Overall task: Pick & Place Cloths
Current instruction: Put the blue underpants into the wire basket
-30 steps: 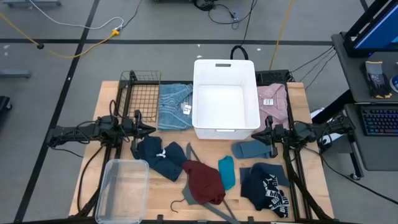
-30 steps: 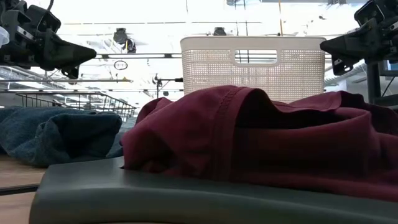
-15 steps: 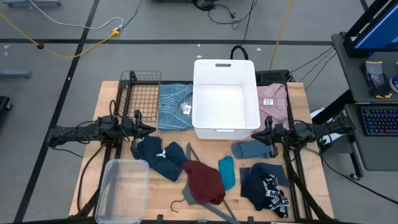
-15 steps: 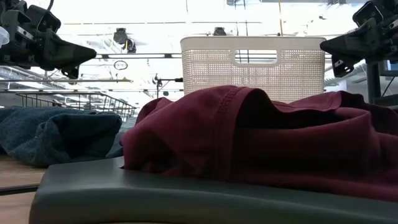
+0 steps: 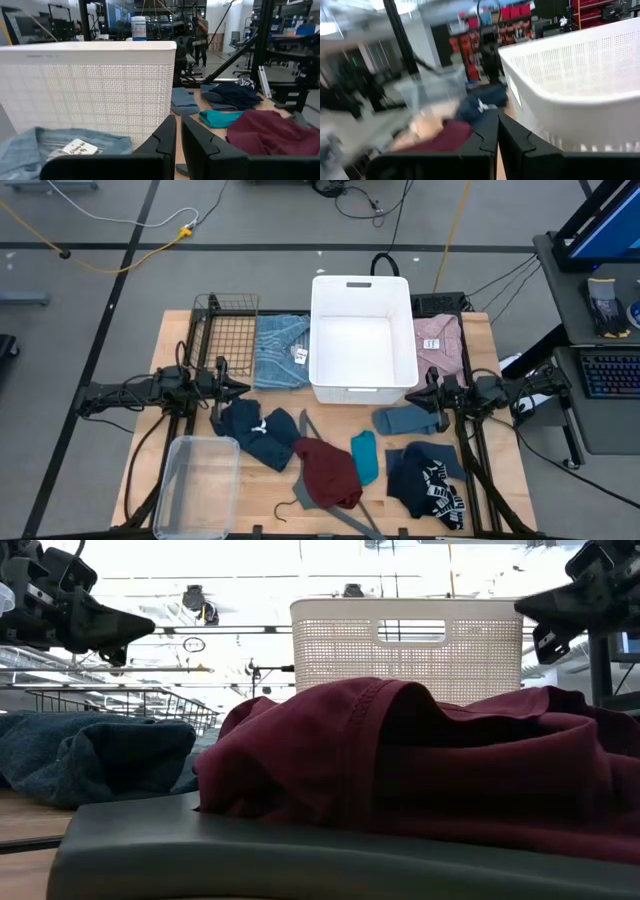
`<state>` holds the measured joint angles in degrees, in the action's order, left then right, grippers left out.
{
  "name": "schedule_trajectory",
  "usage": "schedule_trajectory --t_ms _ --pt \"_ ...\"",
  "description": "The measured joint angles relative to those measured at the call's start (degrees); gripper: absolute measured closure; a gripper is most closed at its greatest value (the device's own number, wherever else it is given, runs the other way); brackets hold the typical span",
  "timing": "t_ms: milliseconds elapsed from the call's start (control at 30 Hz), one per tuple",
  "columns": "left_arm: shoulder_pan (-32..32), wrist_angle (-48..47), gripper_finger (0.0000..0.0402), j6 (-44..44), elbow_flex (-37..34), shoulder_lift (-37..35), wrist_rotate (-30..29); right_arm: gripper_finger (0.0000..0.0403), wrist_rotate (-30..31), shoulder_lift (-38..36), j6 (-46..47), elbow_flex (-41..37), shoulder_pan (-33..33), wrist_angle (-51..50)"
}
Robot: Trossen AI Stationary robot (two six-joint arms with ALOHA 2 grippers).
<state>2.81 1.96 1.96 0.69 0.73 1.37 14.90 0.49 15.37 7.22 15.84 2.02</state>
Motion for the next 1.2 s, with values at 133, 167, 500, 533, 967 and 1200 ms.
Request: schedule_trajectory --t_ms 133,167,500,533,967,1200 --pt "0.0 0.0 0.0371 3.81 0.02 0.02 -0.02 0.0399 0.0 0.0 4.64 0.0 0.0 5.2" --pt "0.0 0.0 0.0371 4.49 0.01 0.01 0.0 0.0399 0.02 0.0 5.0 -0.01 0.0 6.52" --pt "0.0 0.02 0.0371 4.92 0.01 0.01 0.0 0.0399 0.06 0.0 -0.45 0.0 0.0 15.43" --pt "0.0 0.02 0.0371 4.92 0.02 0.02 0.0 0.0399 0.05 0.0 -1.45 0.0 0.0 15.94" --pt "0.0 0.31 0.0371 3.9 0.02 0.01 -0.2 0.0399 0.11 0.0 -2.58 0.0 0.01 18.61" --pt "0.0 8.08 0.0371 3.73 0.0 0.0 -0.22 0.0399 0.09 0.02 -2.59 0.0 0.0 20.57"
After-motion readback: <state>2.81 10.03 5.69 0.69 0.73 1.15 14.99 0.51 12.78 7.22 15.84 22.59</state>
